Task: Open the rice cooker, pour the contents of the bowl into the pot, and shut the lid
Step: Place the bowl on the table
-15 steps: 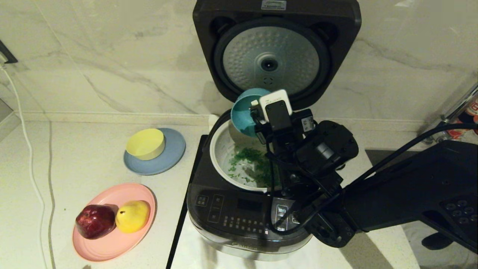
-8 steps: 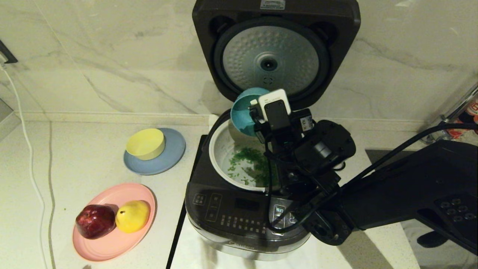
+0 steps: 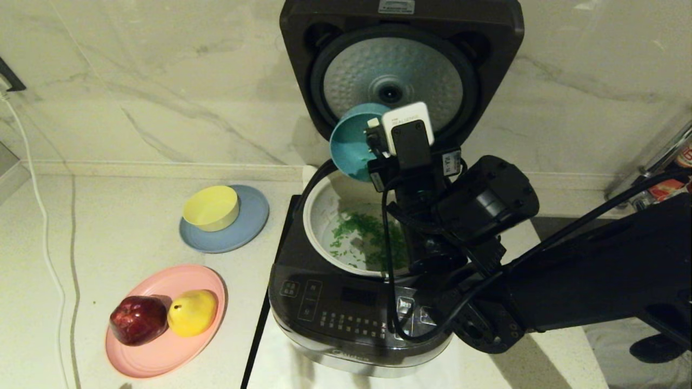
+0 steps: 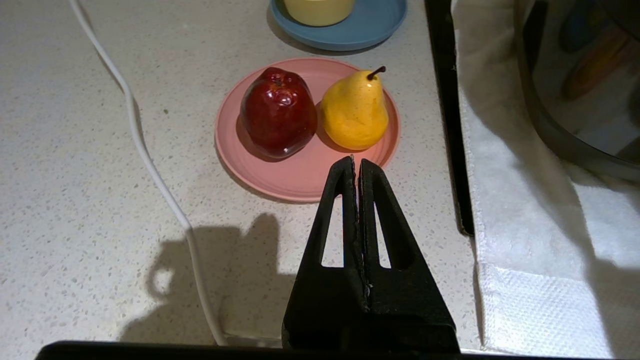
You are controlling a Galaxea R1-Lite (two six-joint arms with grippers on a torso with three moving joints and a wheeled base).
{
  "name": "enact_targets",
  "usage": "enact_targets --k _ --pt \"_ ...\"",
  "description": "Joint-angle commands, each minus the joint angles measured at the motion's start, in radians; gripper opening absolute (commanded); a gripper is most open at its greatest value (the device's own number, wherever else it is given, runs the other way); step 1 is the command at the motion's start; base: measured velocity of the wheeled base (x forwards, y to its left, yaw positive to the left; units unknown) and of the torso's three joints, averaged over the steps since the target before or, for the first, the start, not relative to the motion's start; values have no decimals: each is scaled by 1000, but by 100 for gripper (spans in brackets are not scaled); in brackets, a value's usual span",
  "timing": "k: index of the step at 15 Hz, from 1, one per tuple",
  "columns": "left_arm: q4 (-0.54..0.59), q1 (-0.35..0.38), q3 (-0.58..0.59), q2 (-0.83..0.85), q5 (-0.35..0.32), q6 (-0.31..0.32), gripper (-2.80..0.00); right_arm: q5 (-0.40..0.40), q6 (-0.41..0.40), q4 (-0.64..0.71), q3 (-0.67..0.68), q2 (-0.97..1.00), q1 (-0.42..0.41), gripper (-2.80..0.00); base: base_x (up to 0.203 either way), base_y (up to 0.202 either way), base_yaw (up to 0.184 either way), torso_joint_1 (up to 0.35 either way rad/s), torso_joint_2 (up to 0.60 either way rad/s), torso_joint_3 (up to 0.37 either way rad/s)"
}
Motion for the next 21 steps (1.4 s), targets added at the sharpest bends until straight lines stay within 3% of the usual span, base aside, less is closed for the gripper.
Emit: enact_targets --k 1,9,13,18,21 --pt "0 0 0 -1 0 0 -280 -5 3 -8 -2 -29 2 -280 0 0 0 0 0 0" --pt "0 0 0 -1 0 0 -280 -4 14 -8 -4 30 -1 -280 0 0 0 0 0 0" --pt "0 0 0 -1 0 0 -280 -30 0 3 -20 -33 13 -280 0 0 0 0 0 0" --pt "0 0 0 -1 0 0 -280 -84 17 313 -8 -212 36 -280 0 0 0 0 0 0" --pt "0 0 0 -1 0 0 -280 -134 72 495 6 -325 57 -280 0 0 0 0 0 0"
